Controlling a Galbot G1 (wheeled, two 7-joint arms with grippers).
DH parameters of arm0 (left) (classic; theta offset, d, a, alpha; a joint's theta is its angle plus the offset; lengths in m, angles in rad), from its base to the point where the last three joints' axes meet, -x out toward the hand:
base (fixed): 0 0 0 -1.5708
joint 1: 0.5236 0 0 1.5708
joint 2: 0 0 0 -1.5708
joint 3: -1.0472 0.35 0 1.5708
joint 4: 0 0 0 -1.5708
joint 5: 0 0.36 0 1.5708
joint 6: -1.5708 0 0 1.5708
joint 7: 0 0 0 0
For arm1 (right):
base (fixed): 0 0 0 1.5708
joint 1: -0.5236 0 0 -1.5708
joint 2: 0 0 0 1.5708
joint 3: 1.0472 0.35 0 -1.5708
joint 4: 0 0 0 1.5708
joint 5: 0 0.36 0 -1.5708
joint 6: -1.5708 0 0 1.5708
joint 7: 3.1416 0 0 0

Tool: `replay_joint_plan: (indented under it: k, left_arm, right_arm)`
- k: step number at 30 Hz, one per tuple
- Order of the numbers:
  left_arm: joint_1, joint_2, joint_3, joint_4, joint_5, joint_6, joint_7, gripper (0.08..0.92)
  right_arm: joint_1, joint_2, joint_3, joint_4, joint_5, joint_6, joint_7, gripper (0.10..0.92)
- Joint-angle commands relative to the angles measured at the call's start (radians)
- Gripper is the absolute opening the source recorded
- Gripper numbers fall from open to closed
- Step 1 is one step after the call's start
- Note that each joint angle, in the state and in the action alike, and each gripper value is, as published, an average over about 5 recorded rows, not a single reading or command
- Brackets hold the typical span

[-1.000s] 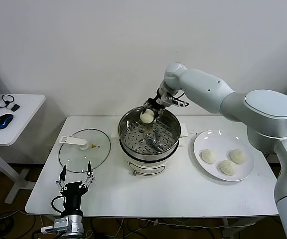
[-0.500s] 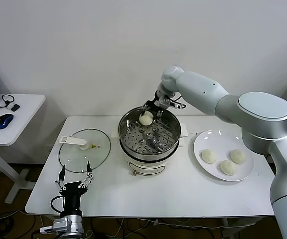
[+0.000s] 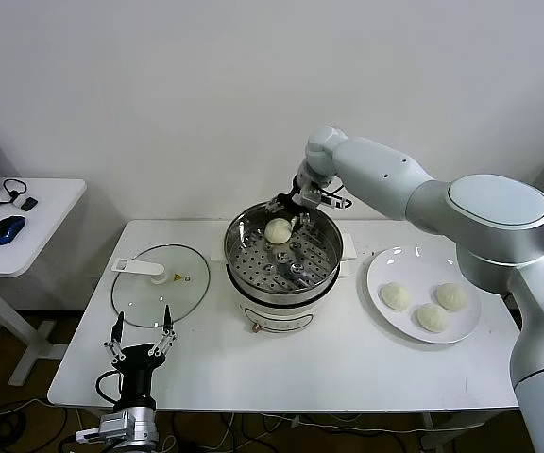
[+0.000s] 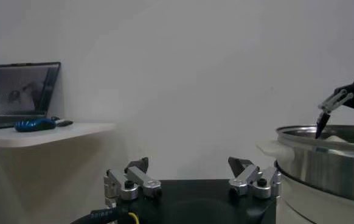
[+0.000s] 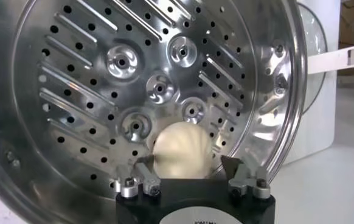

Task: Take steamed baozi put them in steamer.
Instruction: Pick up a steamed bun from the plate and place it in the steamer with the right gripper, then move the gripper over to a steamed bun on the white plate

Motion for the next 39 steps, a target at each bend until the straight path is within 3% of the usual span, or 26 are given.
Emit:
replay_joint_plan:
  k: [1, 17, 24, 29, 39]
  left_arm:
    - [0.0, -0.049, 0.001, -0.004, -0.001, 0.002, 0.001, 0.823]
    - [0.016, -0.049, -0.003, -0.027, -0.006, 0.004, 0.002, 0.823]
    - [0.014, -0.049, 0.001, -0.026, -0.007, 0.004, 0.003, 0.823]
    - [0.012, -0.048, 0.003, -0.024, -0.007, 0.004, 0.003, 0.823]
    - [0.009, -0.043, 0.006, -0.017, -0.011, 0.004, 0.004, 0.823]
  right_arm:
    - [0.02, -0.001, -0.028, 0.013, 0.057, 0.049, -0.006, 0.812]
    - [0.288, -0.104, -0.353, 0.194, 0.519, 0.016, -0.186, 0.823]
    - [0.409, -0.197, -0.502, 0.383, 0.753, -0.31, -0.201, 0.823]
    - [0.497, -0.258, -0.593, 0.532, 0.822, -0.56, -0.177, 0.823]
    - [0.581, -0.359, -0.679, 0.641, 0.867, -0.792, -0.23, 0.823]
